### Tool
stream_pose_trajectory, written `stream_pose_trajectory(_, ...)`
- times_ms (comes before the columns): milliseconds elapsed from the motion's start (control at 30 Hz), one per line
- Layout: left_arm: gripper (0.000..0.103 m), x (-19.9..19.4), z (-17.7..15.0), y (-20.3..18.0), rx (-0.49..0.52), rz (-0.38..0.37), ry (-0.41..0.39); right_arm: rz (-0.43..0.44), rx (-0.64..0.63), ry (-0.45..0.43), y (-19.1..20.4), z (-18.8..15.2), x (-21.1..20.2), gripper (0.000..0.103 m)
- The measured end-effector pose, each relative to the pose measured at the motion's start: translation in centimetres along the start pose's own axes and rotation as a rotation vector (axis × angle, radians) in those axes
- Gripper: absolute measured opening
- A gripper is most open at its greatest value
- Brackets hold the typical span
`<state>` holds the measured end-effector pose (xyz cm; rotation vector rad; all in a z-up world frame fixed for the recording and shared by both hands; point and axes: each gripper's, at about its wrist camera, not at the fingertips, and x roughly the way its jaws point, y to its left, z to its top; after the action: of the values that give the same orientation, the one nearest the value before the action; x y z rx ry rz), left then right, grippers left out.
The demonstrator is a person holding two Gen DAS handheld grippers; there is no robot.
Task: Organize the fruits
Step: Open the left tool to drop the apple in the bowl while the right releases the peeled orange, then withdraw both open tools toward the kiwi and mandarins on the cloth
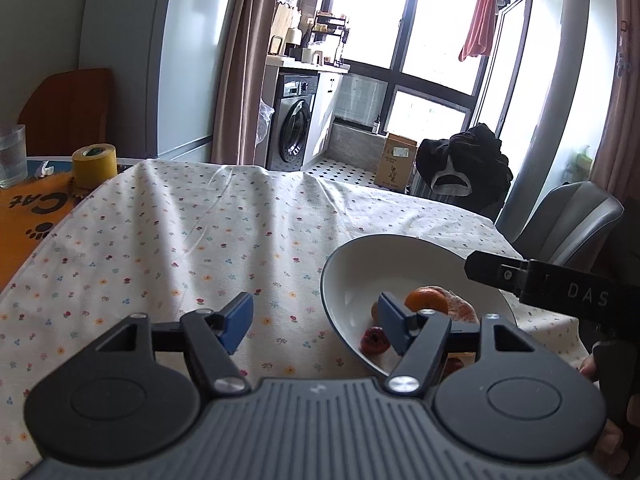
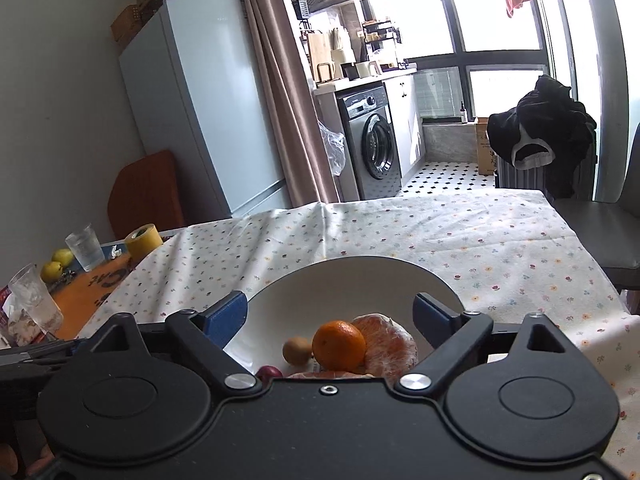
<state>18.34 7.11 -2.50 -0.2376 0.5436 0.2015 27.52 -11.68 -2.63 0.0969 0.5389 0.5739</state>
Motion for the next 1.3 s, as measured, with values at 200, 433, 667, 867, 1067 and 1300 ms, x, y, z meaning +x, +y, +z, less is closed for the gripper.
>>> stream_pose_trajectory(200,0.078,-0.4,-0.1,-0.2,0.008,0.009,0.003,-0.028,0.007,0.027,-0.8,-0.6,-0.9,0.093)
stream_pose_trajectory(433,0.085,-1.4,-0.5,-0.9,0.025,0.007,0.001,-0.047,0.024,0.044,-1.6,-1.2,-2.2,0.095)
stream_pose_trajectory(667,0.09,-2.6,-1.2,-1.6,0.056,-0.007,0.004,-0.051,0.028,0.048,-1.7,-1.8,-4.0,0.103)
stream_pose_trajectory(867,0.091,-3.7,-1.9,-1.8,0.062,-0.014,0.008,-0.047,0.034,0.051,-1.9,-2.2,-5.5,0.103)
stream_pose_trajectory(1067,0.093,-5.1,-2.7,-1.8,0.06,-0.014,0.003,-0.041,0.037,0.049,-1.8,-2.7,-6.9,0.103)
stream_pose_trajectory(1300,0.093,-7.1,-3.4,-1.9,0.06,-0.01,-0.002,-0.031,0.051,0.05,-1.7,-3.3,-8.5,0.103)
